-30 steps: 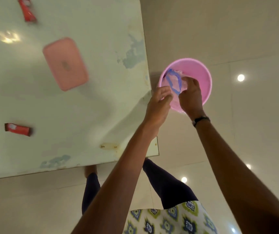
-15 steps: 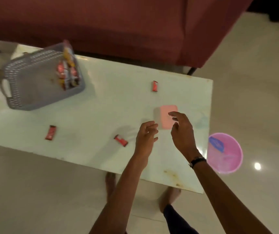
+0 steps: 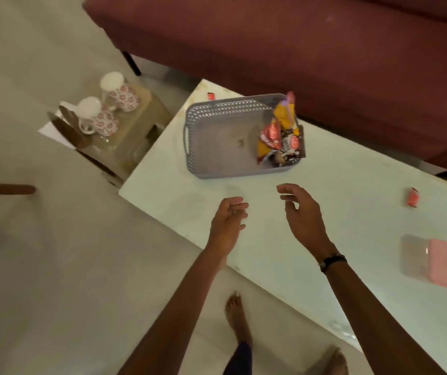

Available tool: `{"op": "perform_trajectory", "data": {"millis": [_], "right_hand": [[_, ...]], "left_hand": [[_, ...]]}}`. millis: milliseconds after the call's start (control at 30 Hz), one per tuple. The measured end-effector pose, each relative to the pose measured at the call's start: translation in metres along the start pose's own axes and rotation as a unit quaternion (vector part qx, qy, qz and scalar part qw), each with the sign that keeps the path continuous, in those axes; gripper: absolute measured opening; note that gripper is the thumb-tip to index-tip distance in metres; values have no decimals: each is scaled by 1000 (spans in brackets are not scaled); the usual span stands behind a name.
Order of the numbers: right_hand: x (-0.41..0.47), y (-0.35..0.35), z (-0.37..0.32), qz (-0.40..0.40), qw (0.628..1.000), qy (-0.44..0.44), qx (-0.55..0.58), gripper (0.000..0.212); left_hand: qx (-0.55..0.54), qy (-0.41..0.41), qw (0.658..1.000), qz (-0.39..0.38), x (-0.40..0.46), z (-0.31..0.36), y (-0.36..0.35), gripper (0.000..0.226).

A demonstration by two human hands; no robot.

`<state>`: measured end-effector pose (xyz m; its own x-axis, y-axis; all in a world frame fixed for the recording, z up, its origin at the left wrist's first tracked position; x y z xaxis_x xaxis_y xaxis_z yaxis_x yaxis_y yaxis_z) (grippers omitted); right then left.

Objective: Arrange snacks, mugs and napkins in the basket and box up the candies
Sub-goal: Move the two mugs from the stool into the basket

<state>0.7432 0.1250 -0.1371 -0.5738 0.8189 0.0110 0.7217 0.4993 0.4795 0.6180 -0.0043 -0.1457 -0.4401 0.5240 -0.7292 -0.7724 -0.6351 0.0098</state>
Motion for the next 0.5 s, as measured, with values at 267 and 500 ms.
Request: {"op": "perform_trajectory", "data": {"millis": [267, 500], "right_hand": [[72, -98, -43, -58, 998, 14, 12, 37], [125, -149, -65, -85, 996, 6, 40, 31]], "left_hand": [[-22, 1, 999, 38, 41, 32, 87, 18], [-60, 29, 995, 75, 65, 44, 138, 22]]}}
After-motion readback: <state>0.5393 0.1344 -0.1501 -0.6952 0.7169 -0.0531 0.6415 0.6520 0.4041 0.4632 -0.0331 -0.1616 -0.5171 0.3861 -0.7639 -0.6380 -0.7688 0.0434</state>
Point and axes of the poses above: each hand's wrist, its own x-axis towards the middle knuckle, its own y-axis out of the back of the hand, z = x × y, the point moved 9 cm from there along x, towards the middle knuckle, and after that the axes turned 11 degrees about y, right-handed, at the moved point
